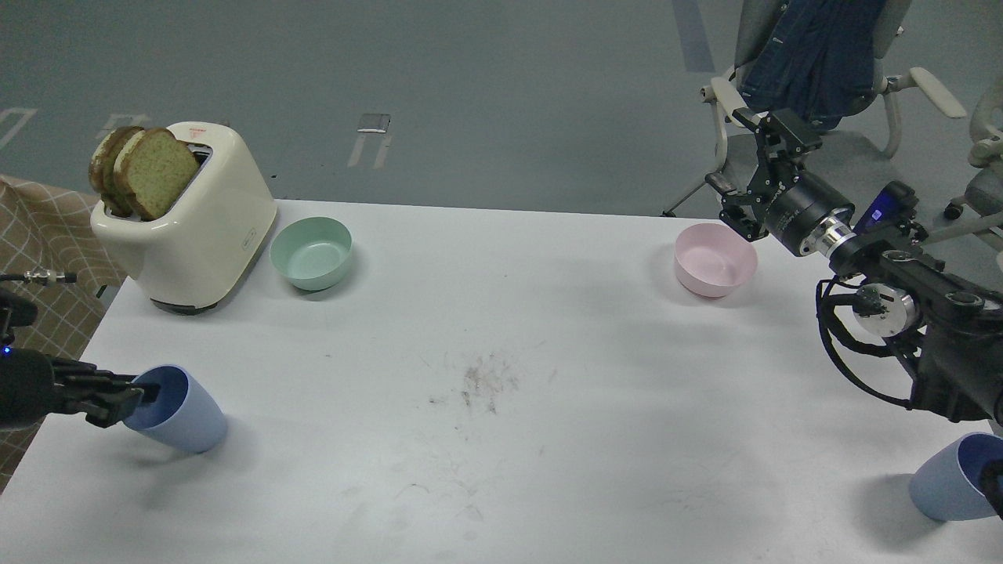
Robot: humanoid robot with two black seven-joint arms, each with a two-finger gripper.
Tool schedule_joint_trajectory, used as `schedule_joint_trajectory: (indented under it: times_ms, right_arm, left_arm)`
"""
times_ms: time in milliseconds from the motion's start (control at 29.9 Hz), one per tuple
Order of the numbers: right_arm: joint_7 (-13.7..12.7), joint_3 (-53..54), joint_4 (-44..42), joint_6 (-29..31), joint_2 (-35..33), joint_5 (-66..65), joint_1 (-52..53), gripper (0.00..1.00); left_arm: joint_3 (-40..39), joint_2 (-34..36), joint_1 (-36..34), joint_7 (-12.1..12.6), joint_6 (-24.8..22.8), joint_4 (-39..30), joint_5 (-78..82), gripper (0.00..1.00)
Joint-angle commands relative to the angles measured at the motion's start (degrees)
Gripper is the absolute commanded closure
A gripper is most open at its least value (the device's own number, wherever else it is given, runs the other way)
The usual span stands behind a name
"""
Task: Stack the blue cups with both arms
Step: 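Grasp the blue cup with the left gripper and lift it, then carry the blue cup to table center and set it upright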
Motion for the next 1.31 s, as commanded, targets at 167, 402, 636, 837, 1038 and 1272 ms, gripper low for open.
schedule_joint_trajectory:
  times_ms: [167, 402, 636, 837, 1038, 1272]
  right_arm:
    - [0.0, 0.1, 0.0, 0.0, 0.0, 0.0, 0.3, 0.0]
    - [0.0, 0.1, -0.1, 0.0, -0.8, 0.0, 4.6, 0.0]
    - [0.0, -0.4, -0.4, 0.0, -2.1, -0.1, 11.9, 0.0]
    - [0.0, -0.6, -0.8, 0.0, -2.4, -1.9, 16.0, 0.0]
    - [0.0, -2.2, -0.8, 0.0, -3.4, -2.4, 17.6, 0.0]
    - [0.0, -3.1, -0.8, 0.0, -3.4, -2.3, 17.8, 0.0]
  left_arm:
    - [-2.6, 0.8, -0.8, 0.0, 0.0, -3.8, 0.3, 1.0]
    - [-8.2, 0.7, -9.1, 0.0, -0.6, -9.5, 3.8, 1.0]
    - [-8.1, -11.6, -22.9, 0.0, -13.7, -12.6, 5.4, 1.0]
    - [-7.9, -27.3, -26.9, 0.0, -14.7, -11.2, 5.3, 1.0]
    - [-7.6, -42.1, -28.3, 0.0, -14.7, -5.2, 5.5, 1.0]
    - [-5.4, -54.8, -29.8, 0.0, -14.7, 4.2, 7.3, 1.0]
